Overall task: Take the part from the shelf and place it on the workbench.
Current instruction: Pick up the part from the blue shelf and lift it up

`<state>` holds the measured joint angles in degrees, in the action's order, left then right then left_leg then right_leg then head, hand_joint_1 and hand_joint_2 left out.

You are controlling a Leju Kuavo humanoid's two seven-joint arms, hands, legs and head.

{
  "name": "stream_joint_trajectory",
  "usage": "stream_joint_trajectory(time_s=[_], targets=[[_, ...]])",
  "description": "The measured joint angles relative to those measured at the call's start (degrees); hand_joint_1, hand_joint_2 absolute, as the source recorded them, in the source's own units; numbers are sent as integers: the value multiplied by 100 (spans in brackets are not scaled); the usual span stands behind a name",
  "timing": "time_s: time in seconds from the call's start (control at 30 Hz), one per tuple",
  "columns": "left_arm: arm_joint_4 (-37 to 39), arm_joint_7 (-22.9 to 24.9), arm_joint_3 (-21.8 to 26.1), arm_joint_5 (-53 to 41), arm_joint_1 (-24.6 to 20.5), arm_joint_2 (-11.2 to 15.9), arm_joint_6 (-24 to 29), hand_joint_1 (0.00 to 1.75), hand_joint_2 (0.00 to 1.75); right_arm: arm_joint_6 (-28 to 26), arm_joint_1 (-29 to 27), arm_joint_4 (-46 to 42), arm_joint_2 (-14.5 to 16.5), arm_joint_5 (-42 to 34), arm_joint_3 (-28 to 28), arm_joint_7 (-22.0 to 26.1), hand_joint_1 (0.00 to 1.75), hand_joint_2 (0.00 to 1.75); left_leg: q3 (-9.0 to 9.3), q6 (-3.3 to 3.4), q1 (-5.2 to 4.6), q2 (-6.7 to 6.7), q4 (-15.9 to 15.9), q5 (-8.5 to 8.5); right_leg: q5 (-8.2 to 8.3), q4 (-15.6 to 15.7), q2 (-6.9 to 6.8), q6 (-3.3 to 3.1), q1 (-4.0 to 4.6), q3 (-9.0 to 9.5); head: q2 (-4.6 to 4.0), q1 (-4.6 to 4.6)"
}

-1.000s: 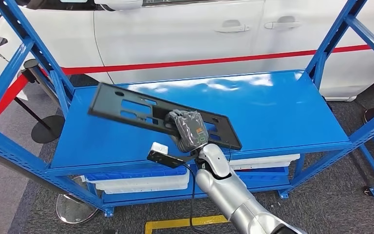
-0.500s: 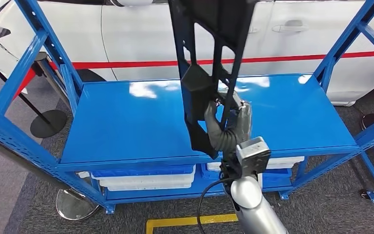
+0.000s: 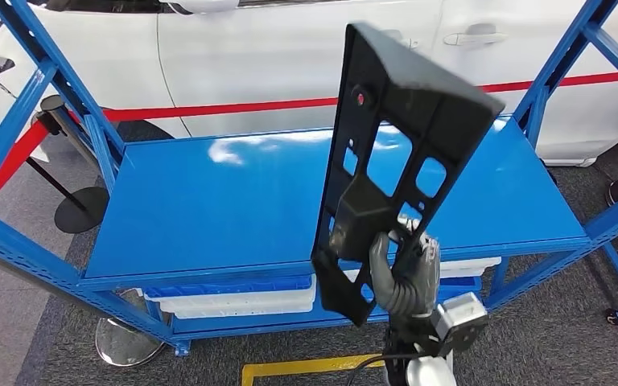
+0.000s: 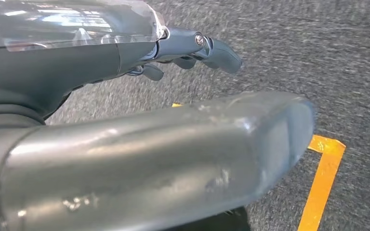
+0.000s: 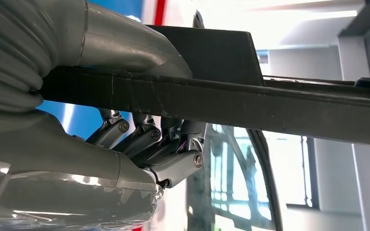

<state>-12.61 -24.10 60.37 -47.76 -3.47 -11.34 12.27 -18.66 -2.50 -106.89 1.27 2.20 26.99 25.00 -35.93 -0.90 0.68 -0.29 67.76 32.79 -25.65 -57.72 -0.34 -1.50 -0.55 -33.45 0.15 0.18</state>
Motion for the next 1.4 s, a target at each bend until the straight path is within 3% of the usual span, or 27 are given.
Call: stream_joint_trajectory(time_s=[0.07, 0.1, 0.13, 0.23, 0.27, 0.37, 0.43, 0.53, 0.57, 0.6, 0.63, 0.7, 0.77, 0.87, 0.9, 0.93, 1.03, 1.07, 1.1, 1.17, 1.37, 1.4], targets=[[0, 8, 89, 57, 1, -10, 32, 0, 0, 256, -393, 43, -9, -21, -52, 277, 175, 175, -250, -14, 4, 0, 568, 228, 1, -12, -11, -11, 17, -9, 0, 1], [0, 8, 130, 80, 1, -18, 44, 0, 0, 356, -565, 71, -13, -16, -80, 390, 175, 175, -246, -6, 2, 0, 577, 181, 0, -20, -9, -12, 26, -17, 0, 0], [0, 8, 167, 102, 0, -26, 53, 0, 0, 426, -713, 98, -14, -1, -106, 484, 175, 175, -127, 17, -1, 0, 357, 33, 0, -30, -3, -11, 35, -24, 0, 0], [0, 4, 257, 138, -17, -37, 68, 0, 0, 516, -1007, 154, -12, 40, -154, 624, 175, 175, 440, 139, -46, 3, -738, -432, 6, -61, 21, 12, 57, -36, 0, 3], [0, 2, 278, 139, -26, -39, 71, 0, 0, 531, -1063, 165, -10, 45, -167, 632, 175, 175, 521, 170, -69, 4, -915, -489, 14, -67, 23, 37, 56, -40, 0, -2], [0, -1, 312, 139, -43, -56, 73, 0, 0, 570, -1165, 181, -7, 58, -213, 628, 175, 175, 515, 241, -85, 15, -1013, -595, 59, -63, 22, 153, 39, -51, 1, -17], [0, -8, 324, 140, -55, -75, 68, 0, 0, 578, -1202, 185, -4, 103, -245, 595, 175, 175, 471, 306, -49, 38, -1090, -721, -166, -251, 34, 222, 36, -144, 1, 5], [0, -78, 342, 135, -72, -84, 40, 0, 0, 555, -1240, 206, 4, 268, -266, 508, 175, 175, 293, 344, -43, 62, -1110, -875, -902, -1163, 38, 297, 2, -443, 0, 47], [0, -115, 347, 127, -75, -85, 32, 0, 0, 536, -1259, 216, 7, 326, -268, 490, 175, 175, 224, 339, -45, 66, -1100, -917, -1017, -1409, 36, 317, -11, -481, 0, 48], [0, -151, 350, 117, -77, -85, 26, 0, 0, 512, -1279, 225, 10, 374, -271, 479, 175, 175, 152, 329, -45, 70, -1084, -959, -1013, -1490, 36, 333, -24, -432, 0, 48], [0, -183, 351, 108, -80, -86, 21, 0, 0, 491, -1293, 229, 11, 410, -273, 473, 175, 175, 79, 313, -43, 70, -1062, -999, -906, -1379, 35, 344, -36, -285, 0, 49], [0, -220, 352, 99, -87, -89, 13, 0, 0, 464, -1300, 230, 18, 445, -277, 469, 175, 175, -58, 265, -35, 67, -997, -1072, -660, -668, 35, 350, -60, 248, 0, 49], [0, -237, 352, 98, -93, -93, 8, 0, 0, 458, -1308, 230, 32, 452, -280, 466, 175, 175, -136, 197, -39, 59, -947, -1142, -586, -79, 52, 301, -37, 630, 1, 44], [0, -248, 357, 97, -90, -96, 5, 0, 0, 454, -1329, 229, 53, 457, -288, 462, 175, 175, -166, 89, -38, 43, -950, -1269, -517, 36, 65, 158, -7, 618, 1, 39], [0, -252, 360, 96, -85, -96, 6, 0, 0, 452, -1330, 229, 62, 465, -291, 461, 175, 175, -197, 58, -28, 34, -921, -1232, -459, 37, 54, 105, -10, 569, 1, 36], [0, -258, 362, 94, -79, -96, 6, 0, 0, 447, -1335, 228, 76, 481, -295, 459, 175, 175, -247, 28, -17, 26, -815, -1077, -393, 48, 39, 52, -14, 507, 1, 32], [0, -272, 365, 74, -81, -96, 8, 0, 0, 425, -1352, 225, 112, 584, -318, 433, 175, 175, -460, -39, -1, 21, 113, -180, -182, 49, 16, -33, 2, 249, 1, 6], [0, -273, 365, 62, -84, -96, 11, 0, 0, 410, -1360, 221, 119, 629, -327, 417, 175, 175, -485, -49, 0, 21, 445, -11, -113, 41, 13, -35, 15, 157, 1, 2], [0, -273, 365, 52, -87, -96, 17, 0, 0, 392, -1367, 218, 125, 670, -336, 403, 175, 175, -455, -49, -1, 21, 654, 23, -51, 31, 8, -34, 27, 69, 1, 2], [0, -271, 365, 38, -89, -96, 26, 0, 0, 365, -1378, 211, 132, 713, -344, 388, 175, 175, -361, -39, -2, 21, 774, -69, 20, 16, 3, -31, 40, -37, 1, 1], [0, -268, 365, 38, -90, -96, 29, 0, 0, 358, -1381, 207, 133, 726, -348, 387, 175, 175, -280, -29, -4, 21, 721, -151, 43, 8, 2, -29, 46, -75, 0, 2], [0, -265, 366, 37, -91, -96, 32, 0, 0, 352, -1387, 192, 136, 738, -352, 385, 175, 175, -123, -8, -9, 20, 548, -242, 70, -2, 3, -26, 53, -116, 0, 2]])
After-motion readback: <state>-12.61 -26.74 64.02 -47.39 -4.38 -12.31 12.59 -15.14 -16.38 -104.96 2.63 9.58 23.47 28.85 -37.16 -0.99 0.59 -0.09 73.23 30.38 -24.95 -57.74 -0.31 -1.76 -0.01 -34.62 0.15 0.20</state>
